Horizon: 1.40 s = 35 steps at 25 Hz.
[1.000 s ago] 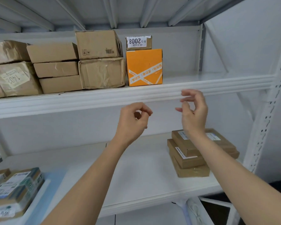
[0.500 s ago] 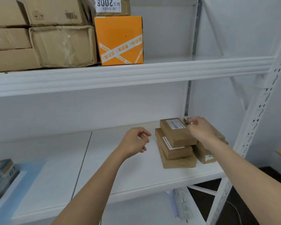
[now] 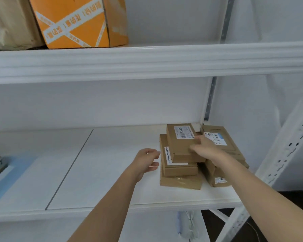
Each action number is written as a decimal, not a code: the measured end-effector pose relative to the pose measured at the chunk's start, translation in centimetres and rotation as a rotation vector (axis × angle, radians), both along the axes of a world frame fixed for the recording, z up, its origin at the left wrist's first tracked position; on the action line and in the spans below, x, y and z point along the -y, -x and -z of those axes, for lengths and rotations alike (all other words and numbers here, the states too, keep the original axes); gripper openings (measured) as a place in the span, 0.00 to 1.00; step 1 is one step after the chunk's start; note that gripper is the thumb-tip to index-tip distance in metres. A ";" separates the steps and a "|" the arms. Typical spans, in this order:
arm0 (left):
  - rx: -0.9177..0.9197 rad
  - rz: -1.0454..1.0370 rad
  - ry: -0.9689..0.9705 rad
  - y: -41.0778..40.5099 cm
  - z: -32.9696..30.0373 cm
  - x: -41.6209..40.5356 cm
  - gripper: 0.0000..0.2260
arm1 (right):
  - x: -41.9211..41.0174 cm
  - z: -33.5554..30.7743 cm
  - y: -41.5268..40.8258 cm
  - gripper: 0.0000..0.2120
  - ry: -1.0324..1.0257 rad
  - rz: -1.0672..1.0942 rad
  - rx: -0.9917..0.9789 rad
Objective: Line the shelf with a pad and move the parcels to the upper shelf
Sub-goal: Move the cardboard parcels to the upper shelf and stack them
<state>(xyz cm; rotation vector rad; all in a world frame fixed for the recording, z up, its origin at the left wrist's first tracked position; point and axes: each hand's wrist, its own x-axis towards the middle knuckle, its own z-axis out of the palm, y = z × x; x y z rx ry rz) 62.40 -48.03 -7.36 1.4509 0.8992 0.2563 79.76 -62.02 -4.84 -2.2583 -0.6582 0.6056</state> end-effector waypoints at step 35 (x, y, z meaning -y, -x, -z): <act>0.319 -0.688 0.654 6.7 2.6 -7.6 0.15 | -5.4 4.0 1.0 0.61 0.361 -0.068 -0.035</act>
